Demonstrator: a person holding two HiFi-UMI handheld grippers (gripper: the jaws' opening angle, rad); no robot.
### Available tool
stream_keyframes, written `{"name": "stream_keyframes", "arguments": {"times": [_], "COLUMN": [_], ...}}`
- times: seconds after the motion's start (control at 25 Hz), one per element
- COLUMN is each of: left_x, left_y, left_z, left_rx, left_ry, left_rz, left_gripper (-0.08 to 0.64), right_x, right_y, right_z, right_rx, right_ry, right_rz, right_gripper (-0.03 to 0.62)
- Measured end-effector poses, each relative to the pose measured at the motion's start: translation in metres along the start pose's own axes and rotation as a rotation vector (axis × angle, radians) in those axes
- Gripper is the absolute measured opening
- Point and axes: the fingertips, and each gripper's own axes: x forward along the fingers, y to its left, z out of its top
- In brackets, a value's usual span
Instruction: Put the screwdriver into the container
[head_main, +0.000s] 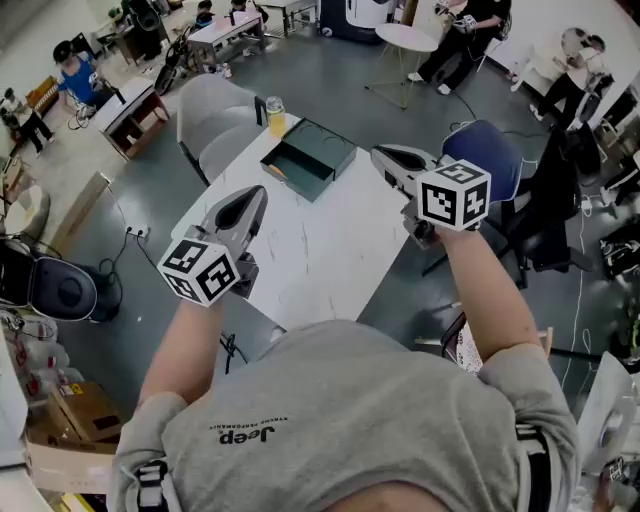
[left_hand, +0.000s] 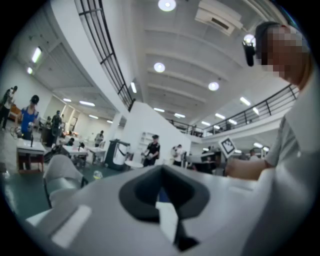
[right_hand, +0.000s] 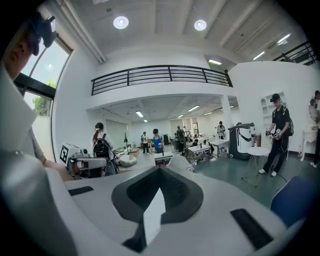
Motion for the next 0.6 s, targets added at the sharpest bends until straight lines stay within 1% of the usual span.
{"name": "stream_keyframes", "arguments": {"times": [0.16, 0.32, 0.48, 0.6], "left_x": [0.010, 0.016, 0.014, 0.008], "left_y": [-0.042, -0.076, -0.099, -0.105], "left_z": [-0.006, -0.008, -0.009, -0.009], "left_rx": [0.005, 0.030, 0.048, 0.059], "left_ry": [0.003, 0.015, 0.020, 0.020], "left_rz": [0.029, 0.053, 0.054, 0.044], "left_gripper": [0.002, 0.002, 0.002, 0.002], "right_x": [-0.044, -0.075, -0.091, -0.096], "right_y": [-0.007, -0.008, -0.003, 0.005], "right_z": [-0.003, -0.009, -0.021, -0.026], "right_rx": [-0.017, -0.001, 0.020, 0.033], "right_ry": [-0.028, -0.064, -0.088, -0.096], "right_rz": [0.029, 0.054, 0.068, 0.078], "right_gripper": [0.009, 0.009, 0.009, 0.009]}}
